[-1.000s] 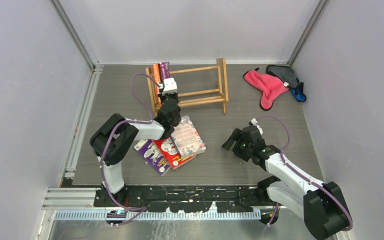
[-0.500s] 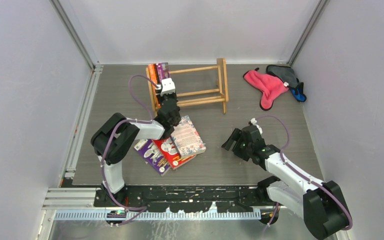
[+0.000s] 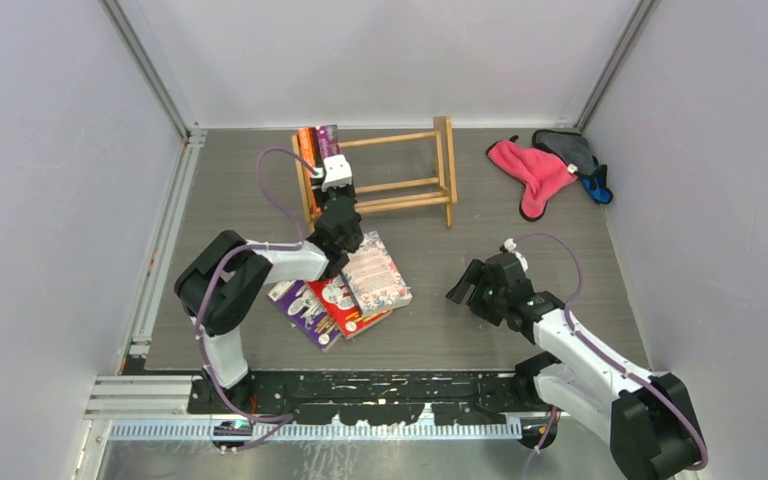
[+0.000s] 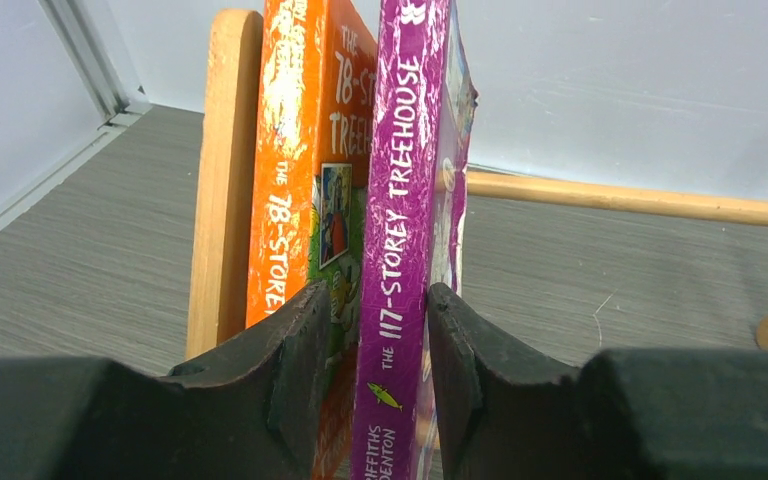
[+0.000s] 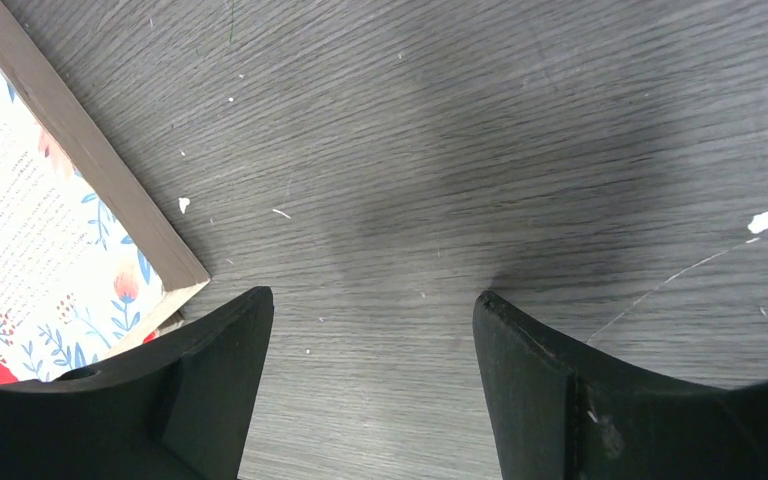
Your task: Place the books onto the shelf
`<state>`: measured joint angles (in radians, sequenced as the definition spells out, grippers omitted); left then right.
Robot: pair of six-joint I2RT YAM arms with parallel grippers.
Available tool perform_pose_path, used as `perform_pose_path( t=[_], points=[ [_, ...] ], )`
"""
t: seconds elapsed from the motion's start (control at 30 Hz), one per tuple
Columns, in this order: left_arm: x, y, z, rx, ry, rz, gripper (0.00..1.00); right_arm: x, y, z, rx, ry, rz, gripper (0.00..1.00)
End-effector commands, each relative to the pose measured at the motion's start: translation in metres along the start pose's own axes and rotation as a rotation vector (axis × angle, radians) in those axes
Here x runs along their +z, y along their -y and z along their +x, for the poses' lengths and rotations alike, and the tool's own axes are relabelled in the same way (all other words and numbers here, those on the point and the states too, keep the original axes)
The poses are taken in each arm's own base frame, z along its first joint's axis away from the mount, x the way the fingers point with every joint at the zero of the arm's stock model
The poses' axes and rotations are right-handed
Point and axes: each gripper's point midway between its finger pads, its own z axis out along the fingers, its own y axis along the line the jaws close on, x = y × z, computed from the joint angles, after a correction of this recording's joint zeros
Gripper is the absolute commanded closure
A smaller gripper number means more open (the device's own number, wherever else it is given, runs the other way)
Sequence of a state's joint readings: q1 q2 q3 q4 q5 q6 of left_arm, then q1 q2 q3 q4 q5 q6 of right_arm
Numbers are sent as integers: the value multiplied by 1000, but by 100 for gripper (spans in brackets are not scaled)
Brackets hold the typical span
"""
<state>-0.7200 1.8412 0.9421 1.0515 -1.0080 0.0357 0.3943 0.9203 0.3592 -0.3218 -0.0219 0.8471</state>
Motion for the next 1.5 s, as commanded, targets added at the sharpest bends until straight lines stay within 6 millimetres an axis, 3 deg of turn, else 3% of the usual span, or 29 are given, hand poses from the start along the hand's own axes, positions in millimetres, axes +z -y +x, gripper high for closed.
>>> perform_pose_path(
  t=[0.0, 0.63, 0.83, 1.03, 1.2, 1.33, 1.47],
  points=[
    [-5, -3, -47, -100, 66, -33, 59, -5, 2, -4, -12, 26, 0, 22],
    [-24, -12, -90, -109, 125, -45, 59, -17, 1, -4, -6, 41, -17, 22],
    [-31, -17, -114, -112, 146, -51, 59, -19, -4, -8, -6, 50, -29, 22],
    [-52, -23, -146, -136, 123, -72, 58, -22, -13, -15, -15, 60, -41, 22],
    [-81, -34, -173, -160, 69, -102, 59, -28, -18, -30, -42, 111, -28, 22],
    [-106, -47, -193, -175, 20, -112, 60, -36, -42, -50, -77, 159, -58, 22],
    [-128, -64, -200, -191, -40, -97, 62, -42, -89, -77, -168, 214, -102, 27]
  ],
)
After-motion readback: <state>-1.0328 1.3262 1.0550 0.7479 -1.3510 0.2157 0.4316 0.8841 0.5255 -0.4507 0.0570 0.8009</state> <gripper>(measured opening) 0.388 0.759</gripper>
